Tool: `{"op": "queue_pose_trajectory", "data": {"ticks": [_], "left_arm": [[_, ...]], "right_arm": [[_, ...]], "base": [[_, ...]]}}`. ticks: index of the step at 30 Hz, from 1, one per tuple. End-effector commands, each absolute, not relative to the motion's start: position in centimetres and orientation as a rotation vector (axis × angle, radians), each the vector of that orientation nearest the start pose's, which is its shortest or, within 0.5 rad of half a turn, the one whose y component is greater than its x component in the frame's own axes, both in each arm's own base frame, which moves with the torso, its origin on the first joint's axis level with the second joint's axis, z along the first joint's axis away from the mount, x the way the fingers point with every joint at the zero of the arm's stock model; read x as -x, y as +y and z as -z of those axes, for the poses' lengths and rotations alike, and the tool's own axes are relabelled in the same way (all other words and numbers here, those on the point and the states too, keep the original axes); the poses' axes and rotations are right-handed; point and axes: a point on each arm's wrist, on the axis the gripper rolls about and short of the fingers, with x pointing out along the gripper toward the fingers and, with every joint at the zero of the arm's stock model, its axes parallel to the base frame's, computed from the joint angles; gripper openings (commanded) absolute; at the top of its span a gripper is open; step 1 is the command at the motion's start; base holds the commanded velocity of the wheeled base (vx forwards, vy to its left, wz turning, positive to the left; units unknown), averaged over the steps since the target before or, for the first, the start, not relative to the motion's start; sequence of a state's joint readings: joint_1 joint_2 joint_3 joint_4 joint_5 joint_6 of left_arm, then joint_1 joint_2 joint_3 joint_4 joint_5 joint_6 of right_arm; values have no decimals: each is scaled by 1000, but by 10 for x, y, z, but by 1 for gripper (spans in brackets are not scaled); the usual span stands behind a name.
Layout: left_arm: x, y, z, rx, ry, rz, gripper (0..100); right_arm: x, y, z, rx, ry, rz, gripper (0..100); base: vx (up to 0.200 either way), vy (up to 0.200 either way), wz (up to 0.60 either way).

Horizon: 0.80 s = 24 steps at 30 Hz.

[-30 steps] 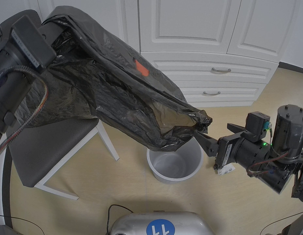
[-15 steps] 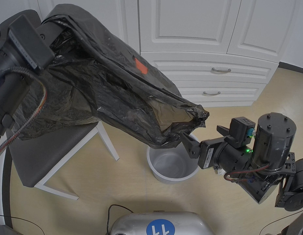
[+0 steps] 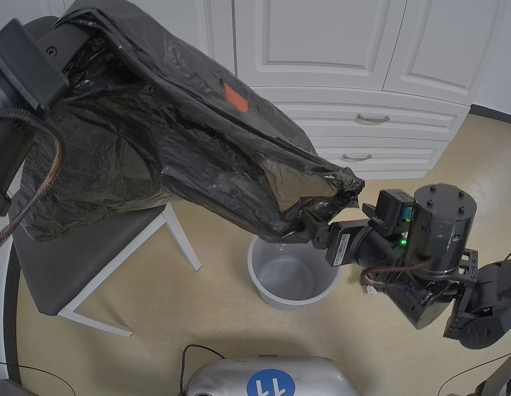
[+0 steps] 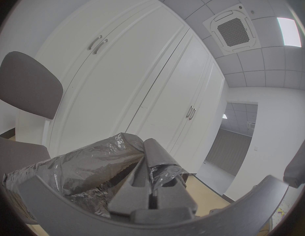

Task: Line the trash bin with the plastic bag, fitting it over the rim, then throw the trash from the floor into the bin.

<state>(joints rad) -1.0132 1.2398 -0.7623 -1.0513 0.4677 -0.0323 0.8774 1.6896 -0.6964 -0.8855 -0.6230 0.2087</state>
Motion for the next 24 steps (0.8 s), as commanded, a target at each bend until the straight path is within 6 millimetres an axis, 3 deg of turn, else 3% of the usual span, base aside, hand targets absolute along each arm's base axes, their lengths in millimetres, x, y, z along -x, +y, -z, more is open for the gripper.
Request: {"op": "queue_pose_trajectory", "data": {"ticks": [1,4,11,16,24], "left_arm": [[-100,-145,-322,415,-426,547,0],[-98,-145,-319,400,-433,552,0],[-96,-147,-312,374,-422,597,0],[-96,-147,-310,365,-418,613,0],[-94,-144,-312,374,-430,611,0]], "right_arm": [[-206,207,-190,-157,81,-209,100],[-213,192,-204,-191,47,-191,100],[-201,172,-229,-238,-8,-234,100],[-192,165,-236,-230,15,-250,100],[-189,163,-230,-199,65,-271,100]], "base": [[0,0,0],[0,0,0],[0,0,0],[0,0,0],[0,0,0]]}}
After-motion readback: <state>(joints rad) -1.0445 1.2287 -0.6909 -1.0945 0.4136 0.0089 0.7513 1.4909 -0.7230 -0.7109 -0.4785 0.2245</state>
